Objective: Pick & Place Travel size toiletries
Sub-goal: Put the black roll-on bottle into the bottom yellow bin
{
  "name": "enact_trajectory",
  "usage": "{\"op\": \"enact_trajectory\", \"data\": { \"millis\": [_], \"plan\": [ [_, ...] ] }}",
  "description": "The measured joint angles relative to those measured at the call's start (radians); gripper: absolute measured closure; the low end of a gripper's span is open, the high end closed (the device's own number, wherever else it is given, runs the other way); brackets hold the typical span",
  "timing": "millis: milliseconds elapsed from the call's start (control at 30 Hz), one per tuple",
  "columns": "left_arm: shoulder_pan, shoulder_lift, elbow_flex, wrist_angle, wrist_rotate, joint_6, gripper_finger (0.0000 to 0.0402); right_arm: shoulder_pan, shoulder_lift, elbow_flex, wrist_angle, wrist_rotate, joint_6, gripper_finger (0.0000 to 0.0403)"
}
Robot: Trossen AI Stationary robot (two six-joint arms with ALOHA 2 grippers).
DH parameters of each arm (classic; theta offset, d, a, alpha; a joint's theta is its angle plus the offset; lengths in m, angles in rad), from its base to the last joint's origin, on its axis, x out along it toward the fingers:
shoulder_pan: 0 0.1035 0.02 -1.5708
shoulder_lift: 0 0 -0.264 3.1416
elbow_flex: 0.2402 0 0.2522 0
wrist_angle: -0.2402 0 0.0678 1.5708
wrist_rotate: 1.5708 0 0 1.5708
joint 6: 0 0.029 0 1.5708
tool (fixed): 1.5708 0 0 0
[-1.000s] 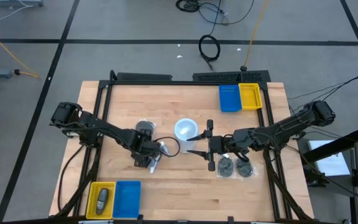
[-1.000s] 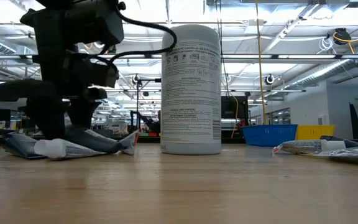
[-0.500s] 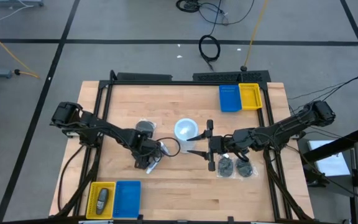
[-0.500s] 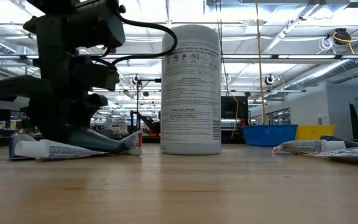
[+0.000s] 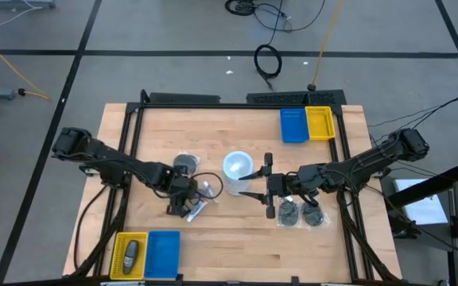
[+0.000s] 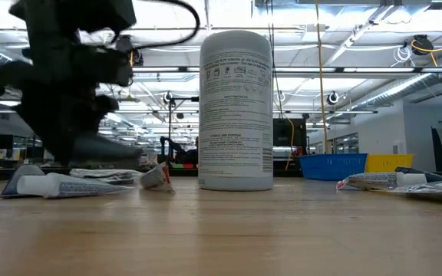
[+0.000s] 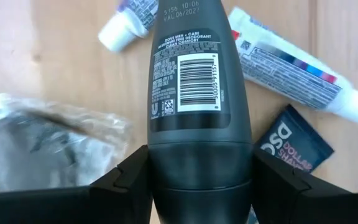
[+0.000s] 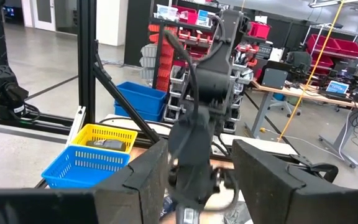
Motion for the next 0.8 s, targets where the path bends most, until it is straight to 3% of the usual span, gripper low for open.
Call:
{"op": "enact_trajectory", "data": {
  "millis": [300, 567, 800],
  "plan": [
    [-0.087, -0.187, 0.002, -0.123, 0.006, -0.158, 0.0207, 0.0, 0.0, 0.0, -0.005, 0.001, 0.0, 0.0232],
    [-0.213, -0.336, 0.002, -0.197, 0.055, -0.396, 0.0208, 0.0, 0.0, 0.0, -0.005, 0.002, 0.0, 0.0232],
    [-0.325, -0.377, 0.003, -0.198, 0.1, -0.581, 0.0208, 0.0, 0.0, 0.0, -0.001, 0.002, 0.008, 0.0232]
  ]
}}
